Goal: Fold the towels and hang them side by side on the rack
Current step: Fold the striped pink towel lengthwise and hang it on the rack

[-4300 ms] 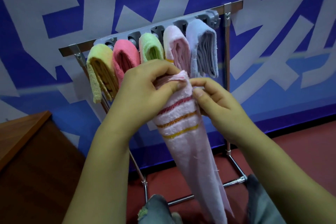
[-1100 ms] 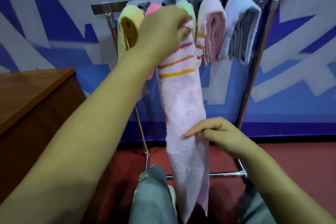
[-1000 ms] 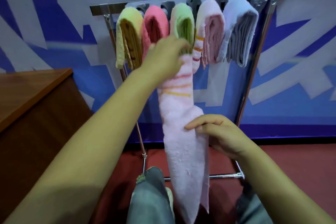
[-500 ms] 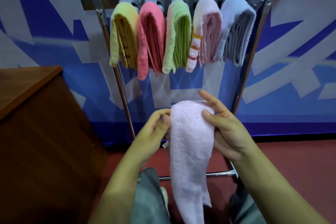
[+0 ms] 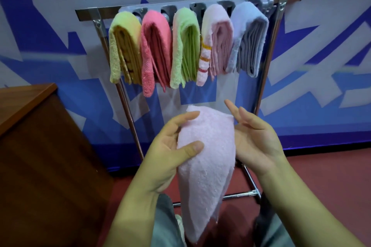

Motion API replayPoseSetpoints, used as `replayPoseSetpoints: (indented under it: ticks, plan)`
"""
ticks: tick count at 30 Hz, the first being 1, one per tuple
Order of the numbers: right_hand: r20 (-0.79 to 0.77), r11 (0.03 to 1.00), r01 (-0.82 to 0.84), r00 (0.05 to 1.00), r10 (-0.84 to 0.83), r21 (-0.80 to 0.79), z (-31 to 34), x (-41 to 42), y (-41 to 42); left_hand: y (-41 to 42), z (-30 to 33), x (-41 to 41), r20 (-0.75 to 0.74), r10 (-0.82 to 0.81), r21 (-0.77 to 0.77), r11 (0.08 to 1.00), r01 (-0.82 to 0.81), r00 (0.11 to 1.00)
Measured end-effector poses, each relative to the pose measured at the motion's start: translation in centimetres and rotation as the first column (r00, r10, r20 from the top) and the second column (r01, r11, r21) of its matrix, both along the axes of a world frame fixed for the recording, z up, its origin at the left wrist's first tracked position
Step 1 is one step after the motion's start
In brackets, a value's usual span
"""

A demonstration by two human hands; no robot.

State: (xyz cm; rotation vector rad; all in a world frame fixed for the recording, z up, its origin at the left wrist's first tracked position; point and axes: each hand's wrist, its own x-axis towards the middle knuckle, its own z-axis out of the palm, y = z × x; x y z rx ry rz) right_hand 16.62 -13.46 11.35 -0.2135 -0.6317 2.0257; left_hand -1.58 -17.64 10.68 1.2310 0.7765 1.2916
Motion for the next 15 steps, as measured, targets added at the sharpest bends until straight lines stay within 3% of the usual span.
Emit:
replayPoseSetpoints:
  ticks: [1, 2, 3, 8, 15]
  plan:
    - [0.111, 0.995, 0.098, 0.989, -0.099, 0.019, 0.5, 0.0, -0.7, 0.1, 0.3, 0.1, -0.019, 0.004, -0.009, 1.0, -0.004, 1.0]
    - [0.159, 0.994, 0.096, 0.982, -0.103, 0.053, 0.5, -0.2, -0.6, 0.1, 0.6, 0.2, -0.031, 0.006, -0.018, 1.0, -0.007, 0.999]
    - [0.137, 0.999, 0.032, 0.99, -0.027, -0.032, 0.4, -0.4, -0.7, 0.1, 0.9, 0.3, -0.028, 0.013, -0.031, 0.999, -0.013, 1.0]
    - [0.475, 0.954, 0.0, 0.867, -0.15, 0.301, -0.4, 0.2, -1.7, 0.1, 2.5, 1.0, 0.04, 0.077, -0.084, 0.994, -0.074, 0.996]
    - [0.512, 0.775, 0.115, 0.689, -0.513, 0.622, -0.2, -0.3, -2.9, 0.2, 3.2, 1.0, -0.027, 0.085, -0.07, 0.994, -0.086, 0.996]
